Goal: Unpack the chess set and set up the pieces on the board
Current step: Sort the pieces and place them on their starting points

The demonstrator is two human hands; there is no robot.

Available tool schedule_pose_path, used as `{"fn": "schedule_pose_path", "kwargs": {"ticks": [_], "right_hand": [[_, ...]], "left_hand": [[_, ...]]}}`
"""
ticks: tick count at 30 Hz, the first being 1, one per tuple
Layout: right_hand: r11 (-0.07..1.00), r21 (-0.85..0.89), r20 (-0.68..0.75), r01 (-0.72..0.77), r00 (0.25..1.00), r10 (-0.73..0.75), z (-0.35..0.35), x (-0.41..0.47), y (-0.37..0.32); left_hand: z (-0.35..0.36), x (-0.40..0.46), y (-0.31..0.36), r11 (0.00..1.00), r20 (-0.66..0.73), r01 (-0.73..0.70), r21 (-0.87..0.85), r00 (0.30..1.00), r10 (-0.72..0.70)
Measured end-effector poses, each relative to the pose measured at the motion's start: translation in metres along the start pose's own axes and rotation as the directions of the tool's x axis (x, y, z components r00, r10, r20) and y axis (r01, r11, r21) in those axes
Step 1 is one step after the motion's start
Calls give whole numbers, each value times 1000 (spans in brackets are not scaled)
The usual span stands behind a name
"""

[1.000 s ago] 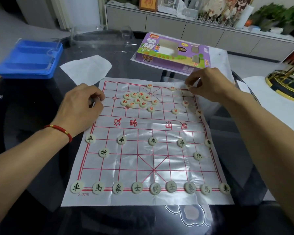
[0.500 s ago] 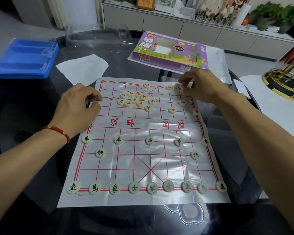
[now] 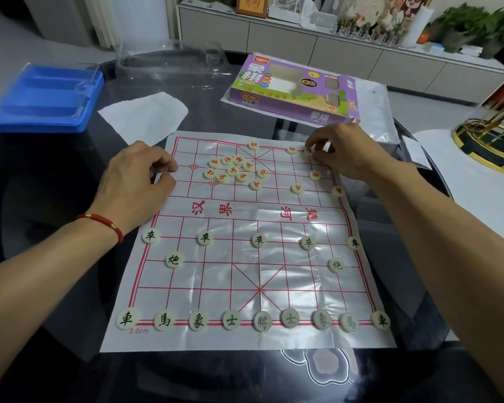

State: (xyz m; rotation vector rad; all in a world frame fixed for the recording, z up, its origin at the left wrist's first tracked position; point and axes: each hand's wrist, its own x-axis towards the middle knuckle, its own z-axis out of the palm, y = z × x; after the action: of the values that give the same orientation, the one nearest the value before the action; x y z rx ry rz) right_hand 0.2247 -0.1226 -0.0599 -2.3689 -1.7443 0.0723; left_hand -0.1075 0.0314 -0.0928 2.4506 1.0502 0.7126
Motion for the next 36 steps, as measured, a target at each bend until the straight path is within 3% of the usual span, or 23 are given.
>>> {"fn": "schedule_pose_path", "kwargs": {"ticks": [7, 13, 18, 27, 36], "right_hand": [[1000, -29, 5, -8, 1000, 9, -5, 0, -2], [996, -11, -121, 91, 988, -92, -12, 5, -28], [965, 12, 94, 262, 960, -262, -10, 13, -75], [968, -87, 206, 235, 955, -213, -2, 10, -87], [961, 7, 56, 277, 959, -277, -7, 9, -86]], "left_hand": [[0, 0, 0, 1000, 3, 11, -5, 1000, -11], [1, 0, -2, 1000, 8, 5, -9, 1000, -5], [1, 0, -2, 1000, 6, 6, -13, 1000, -6], [1, 0, -2, 1000, 3, 0, -22, 1000, 0], [4, 1, -2, 1000, -4, 6, -29, 1000, -6]]}}
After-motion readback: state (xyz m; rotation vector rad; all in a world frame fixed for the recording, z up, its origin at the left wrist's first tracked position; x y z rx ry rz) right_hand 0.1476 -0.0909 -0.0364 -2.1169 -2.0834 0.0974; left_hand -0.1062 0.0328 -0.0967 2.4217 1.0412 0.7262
